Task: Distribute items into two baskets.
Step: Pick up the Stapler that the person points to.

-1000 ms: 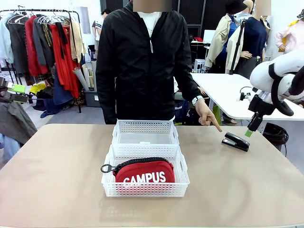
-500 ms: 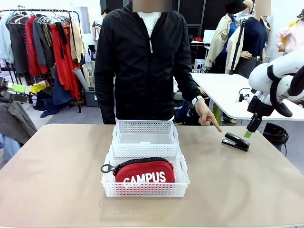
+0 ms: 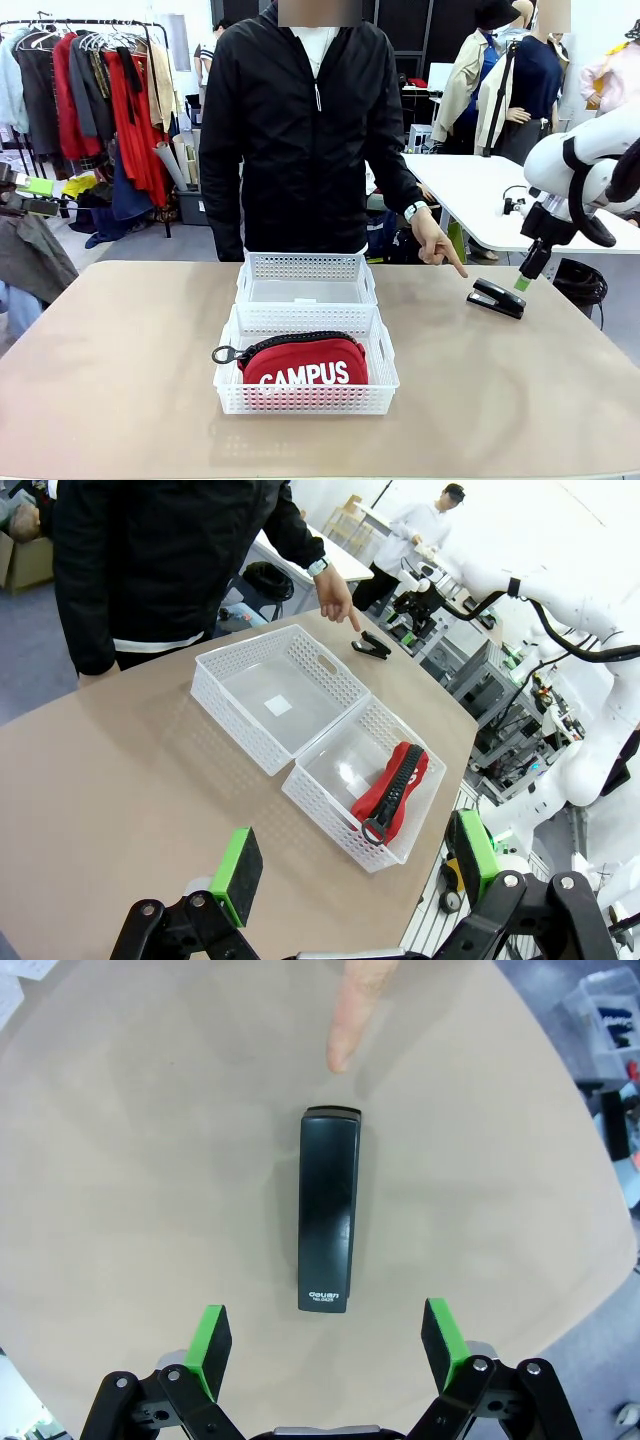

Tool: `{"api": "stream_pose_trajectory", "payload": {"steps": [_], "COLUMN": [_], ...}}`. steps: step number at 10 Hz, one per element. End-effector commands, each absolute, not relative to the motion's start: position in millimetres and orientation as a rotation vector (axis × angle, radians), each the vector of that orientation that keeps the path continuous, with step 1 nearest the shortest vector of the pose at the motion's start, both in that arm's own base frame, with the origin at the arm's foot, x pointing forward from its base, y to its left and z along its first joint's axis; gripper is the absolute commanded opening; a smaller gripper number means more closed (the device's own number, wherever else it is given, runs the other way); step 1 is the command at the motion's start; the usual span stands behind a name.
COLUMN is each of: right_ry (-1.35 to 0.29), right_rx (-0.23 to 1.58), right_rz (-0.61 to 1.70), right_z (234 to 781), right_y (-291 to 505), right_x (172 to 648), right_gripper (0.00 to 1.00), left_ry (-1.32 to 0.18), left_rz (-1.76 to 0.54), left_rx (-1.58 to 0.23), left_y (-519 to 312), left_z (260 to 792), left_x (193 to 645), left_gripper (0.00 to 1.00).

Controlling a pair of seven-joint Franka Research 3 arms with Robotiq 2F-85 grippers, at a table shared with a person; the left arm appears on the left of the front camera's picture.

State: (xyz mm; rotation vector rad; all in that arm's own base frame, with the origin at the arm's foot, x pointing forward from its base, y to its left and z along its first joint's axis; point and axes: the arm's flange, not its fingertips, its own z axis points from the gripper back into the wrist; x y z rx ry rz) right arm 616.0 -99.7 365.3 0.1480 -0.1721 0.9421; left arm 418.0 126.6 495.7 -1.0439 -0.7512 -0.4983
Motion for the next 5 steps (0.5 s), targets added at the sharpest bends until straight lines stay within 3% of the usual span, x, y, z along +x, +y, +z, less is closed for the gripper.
{"api": "stream_pose_trajectory", "payload": {"steps": [1,5], "right_ry": [-0.183,-0.159], "right_rx": [0.169,0.148], "right_rz": [0.927,0.948], "right_z": [358.8,342.2], "right_y": [-104.0,-106.4], "right_x": [621.1,630.9], "right_gripper": [1.00,1.00], "left_ry": [-0.756,-0.756], "left_rz": [-0.497,-0.497], "left_rx": [-1.044,-1.044], "left_y": [126.8,126.8], "left_z": [497.0,497.0], "left_x": [417.0,417.0], "left_gripper": [1.00,1.00]}}
